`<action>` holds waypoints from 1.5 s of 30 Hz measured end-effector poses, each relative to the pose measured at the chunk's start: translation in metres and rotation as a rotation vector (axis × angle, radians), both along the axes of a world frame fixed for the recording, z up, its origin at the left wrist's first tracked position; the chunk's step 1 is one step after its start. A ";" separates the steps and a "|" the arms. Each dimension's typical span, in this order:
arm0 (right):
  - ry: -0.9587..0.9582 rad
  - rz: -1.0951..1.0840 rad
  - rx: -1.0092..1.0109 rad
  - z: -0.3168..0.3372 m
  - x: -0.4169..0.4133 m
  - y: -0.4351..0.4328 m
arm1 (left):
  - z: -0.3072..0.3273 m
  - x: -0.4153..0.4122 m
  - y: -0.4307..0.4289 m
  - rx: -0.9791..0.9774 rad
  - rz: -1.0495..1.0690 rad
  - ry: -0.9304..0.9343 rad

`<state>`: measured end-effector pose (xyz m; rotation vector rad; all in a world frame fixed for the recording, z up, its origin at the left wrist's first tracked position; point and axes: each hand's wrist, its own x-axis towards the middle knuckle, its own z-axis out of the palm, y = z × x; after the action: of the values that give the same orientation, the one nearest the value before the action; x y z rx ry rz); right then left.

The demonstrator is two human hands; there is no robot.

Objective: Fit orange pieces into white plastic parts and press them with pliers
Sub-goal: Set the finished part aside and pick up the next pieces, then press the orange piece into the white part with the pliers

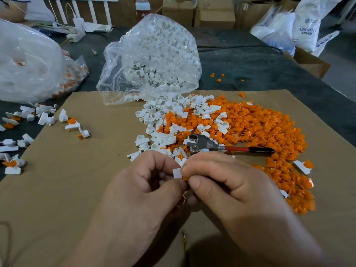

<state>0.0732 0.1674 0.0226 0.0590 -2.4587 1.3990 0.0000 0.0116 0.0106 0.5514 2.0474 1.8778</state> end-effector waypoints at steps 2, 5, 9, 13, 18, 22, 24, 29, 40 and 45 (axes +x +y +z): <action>-0.054 0.038 -0.204 -0.001 -0.001 0.001 | -0.001 0.000 -0.002 -0.054 0.008 0.065; -0.157 0.073 -0.403 -0.006 -0.003 0.005 | -0.002 0.001 -0.004 -0.096 -0.005 0.119; -0.308 0.127 -0.644 -0.007 -0.007 0.009 | -0.003 0.002 -0.005 -0.129 -0.034 0.196; -0.322 0.134 -0.750 -0.004 -0.007 0.011 | -0.008 0.003 -0.002 -0.088 -0.052 0.216; -0.283 0.125 -0.758 0.001 -0.006 0.010 | -0.009 0.002 -0.003 -0.106 -0.072 0.218; -0.290 0.110 -0.725 0.002 -0.006 0.011 | -0.006 0.003 -0.002 -0.141 -0.065 0.223; -0.305 0.080 -0.706 0.002 -0.006 0.009 | -0.003 0.003 -0.001 -0.159 -0.060 0.216; -0.067 -0.185 0.242 0.005 0.000 0.019 | 0.000 -0.006 -0.003 -0.035 -0.034 0.064; -0.473 -0.236 0.970 0.005 -0.005 0.048 | 0.007 -0.018 -0.005 0.261 -0.028 -0.338; -0.443 -0.209 1.007 0.004 -0.009 0.052 | 0.002 -0.021 -0.005 0.285 -0.033 -0.350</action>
<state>0.0640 0.2198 0.0270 -0.3038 -3.1472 -0.0232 -0.0206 0.0068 0.0130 0.2906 1.5555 2.0883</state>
